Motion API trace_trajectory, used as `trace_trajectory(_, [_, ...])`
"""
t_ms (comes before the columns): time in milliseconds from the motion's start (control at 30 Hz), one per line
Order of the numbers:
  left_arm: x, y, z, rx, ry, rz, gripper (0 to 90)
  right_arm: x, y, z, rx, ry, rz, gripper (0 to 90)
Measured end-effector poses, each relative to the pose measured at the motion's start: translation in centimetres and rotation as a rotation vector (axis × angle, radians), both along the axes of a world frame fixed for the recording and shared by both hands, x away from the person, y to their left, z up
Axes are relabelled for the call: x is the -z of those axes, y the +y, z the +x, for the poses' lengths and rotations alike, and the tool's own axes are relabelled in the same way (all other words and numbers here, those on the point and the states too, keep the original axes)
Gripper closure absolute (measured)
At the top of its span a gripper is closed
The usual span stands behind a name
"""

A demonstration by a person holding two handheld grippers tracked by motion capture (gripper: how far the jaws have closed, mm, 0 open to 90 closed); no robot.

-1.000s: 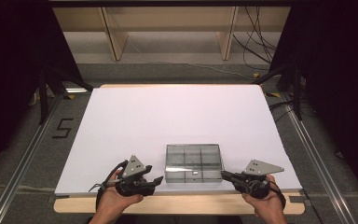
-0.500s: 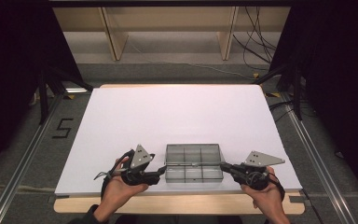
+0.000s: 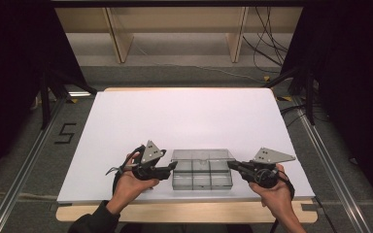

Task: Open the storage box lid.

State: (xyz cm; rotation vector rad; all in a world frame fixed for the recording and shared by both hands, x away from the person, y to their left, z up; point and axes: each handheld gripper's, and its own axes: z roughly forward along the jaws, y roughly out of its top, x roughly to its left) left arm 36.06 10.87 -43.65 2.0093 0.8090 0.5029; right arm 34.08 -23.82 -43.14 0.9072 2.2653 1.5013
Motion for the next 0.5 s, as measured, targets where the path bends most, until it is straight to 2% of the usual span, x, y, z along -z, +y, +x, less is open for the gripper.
trace_trajectory(33, [0.0, 0.1, 0.2, 0.010, -0.006, 0.013, 44.5, -0.1, 0.0, 0.1, -0.002, 0.001, 0.006, 90.0])
trace_trajectory(67, [0.0, 0.0, 0.3, -0.001, -0.002, -0.002, 44.5, -0.1, 0.0, 0.1, -0.002, 0.001, 0.006, 90.0])
trace_trajectory(100, [0.0, 0.0, 0.7, 0.025, -0.018, -0.001, 46.7, -0.1, 0.0, 0.4, -0.014, -0.005, 0.004, 90.0])
trace_trajectory(133, [0.0, 0.0, 0.7, 0.025, -0.018, -0.001, 47.8, -0.1, 0.0, 0.4, -0.014, -0.005, 0.004, 90.0])
trace_trajectory(167, [0.0, -0.2, 0.8, 0.015, -0.033, -0.012, 48.7, -0.1, 0.1, 0.4, -0.001, 0.010, 0.006, 90.0])
trace_trajectory(267, [0.0, -0.3, 1.0, 0.033, -0.047, -0.007, 51.5, -0.1, 0.0, 0.7, -0.008, -0.001, -0.008, 90.0])
trace_trajectory(300, [0.1, -0.4, 1.1, 0.033, -0.052, -0.006, 51.5, 0.0, 0.1, 0.6, 0.000, 0.017, 0.009, 90.0])
trace_trajectory(367, [0.0, -0.4, 1.2, 0.042, -0.060, 0.005, 53.2, 0.0, 0.0, 1.1, 0.001, -0.022, -0.003, 90.0])
trace_trajectory(400, [0.1, -0.5, 1.3, 0.041, -0.065, -0.010, 54.4, 0.0, 0.0, 1.2, -0.003, -0.018, -0.012, 90.0])
trace_trajectory(433, [0.1, -0.5, 1.4, 0.047, -0.068, -0.012, 55.1, 0.0, 0.1, 1.0, 0.014, 0.005, -0.007, 90.0])
trace_trajectory(467, [0.0, -0.5, 1.5, 0.060, -0.073, -0.008, 56.0, -0.1, -0.1, 1.2, 0.000, 0.000, -0.023, 90.0])
trace_trajectory(500, [0.1, -0.6, 1.5, 0.049, -0.069, -0.016, 56.7, 0.0, 0.0, 1.4, 0.004, -0.023, -0.007, 90.0])
